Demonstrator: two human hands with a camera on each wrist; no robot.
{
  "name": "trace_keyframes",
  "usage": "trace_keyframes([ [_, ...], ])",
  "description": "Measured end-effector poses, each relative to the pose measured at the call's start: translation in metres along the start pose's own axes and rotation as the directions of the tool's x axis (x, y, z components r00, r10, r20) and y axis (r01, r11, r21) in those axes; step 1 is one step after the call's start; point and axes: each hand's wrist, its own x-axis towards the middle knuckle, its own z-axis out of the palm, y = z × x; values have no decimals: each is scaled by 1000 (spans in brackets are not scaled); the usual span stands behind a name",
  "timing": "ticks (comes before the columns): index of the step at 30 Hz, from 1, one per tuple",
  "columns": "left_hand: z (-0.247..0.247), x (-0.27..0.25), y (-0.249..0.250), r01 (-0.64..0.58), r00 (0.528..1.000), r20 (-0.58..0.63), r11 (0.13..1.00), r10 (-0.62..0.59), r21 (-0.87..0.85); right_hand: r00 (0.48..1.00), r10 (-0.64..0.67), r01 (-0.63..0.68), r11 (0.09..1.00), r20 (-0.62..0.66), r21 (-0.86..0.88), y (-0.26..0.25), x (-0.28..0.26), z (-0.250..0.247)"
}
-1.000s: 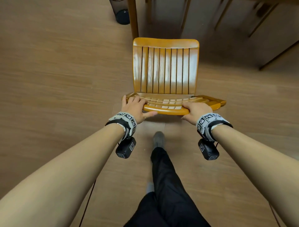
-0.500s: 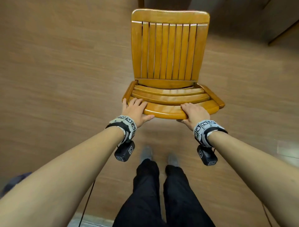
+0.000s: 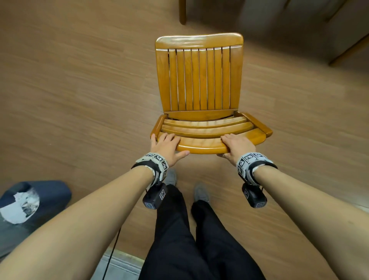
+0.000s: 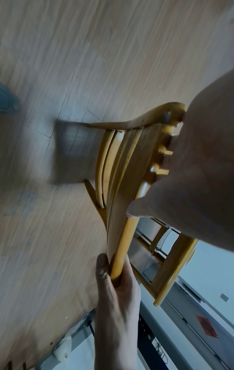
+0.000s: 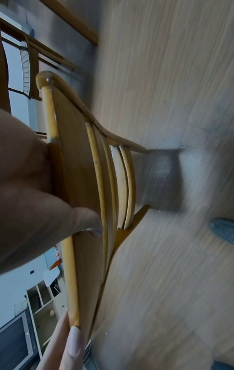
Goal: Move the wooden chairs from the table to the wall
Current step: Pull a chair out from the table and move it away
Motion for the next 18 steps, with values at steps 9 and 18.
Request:
trace_keyframes([
  [9, -13, -6, 18, 33, 997, 65, 999, -31, -31, 999, -28, 27, 999, -16, -26, 15, -6, -15],
  [18, -42, 26, 9, 22, 995, -99, 999, -25, -34, 990, 68, -68, 998, -124, 0, 17, 30, -44],
])
